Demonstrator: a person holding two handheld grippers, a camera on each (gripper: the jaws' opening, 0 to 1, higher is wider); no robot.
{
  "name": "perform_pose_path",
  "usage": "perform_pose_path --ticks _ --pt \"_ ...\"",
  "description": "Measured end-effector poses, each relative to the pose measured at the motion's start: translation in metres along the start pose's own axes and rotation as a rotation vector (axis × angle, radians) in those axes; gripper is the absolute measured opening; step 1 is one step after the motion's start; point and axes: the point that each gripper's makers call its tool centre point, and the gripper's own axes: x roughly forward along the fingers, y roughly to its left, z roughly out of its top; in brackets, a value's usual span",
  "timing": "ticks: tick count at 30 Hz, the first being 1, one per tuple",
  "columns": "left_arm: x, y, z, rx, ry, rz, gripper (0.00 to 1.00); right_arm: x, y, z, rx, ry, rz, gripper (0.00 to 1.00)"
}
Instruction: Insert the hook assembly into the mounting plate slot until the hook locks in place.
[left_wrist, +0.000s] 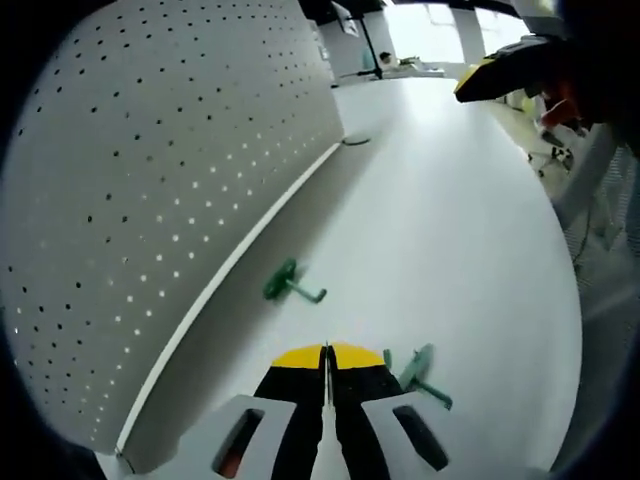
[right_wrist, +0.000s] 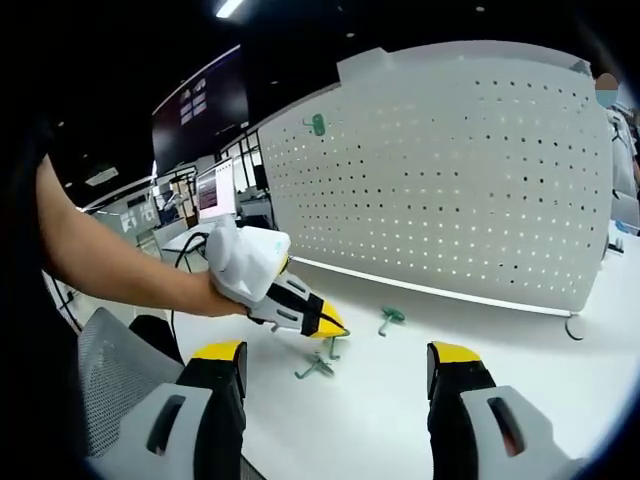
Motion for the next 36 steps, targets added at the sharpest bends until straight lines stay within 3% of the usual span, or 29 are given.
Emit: perform_pose_path --ticks 12,28,36 --pt "-0.016 0.016 0.007 -0.091 -0.05 0.051 0.01 0.001 0.003 -0.001 -0.011 0.008 0.01 0.72" --pt "-0.058 0.027 0.052 -0.235 -0.238 0.091 0.01 0.001 0.006 0.004 -0.032 -0.011 0.011 0.65" --pt "-0.078 0.024 0.073 -0.277 -0.316 0.093 0.01 -0.001 0.006 0.013 -0.024 -0.048 0.004 0.55"
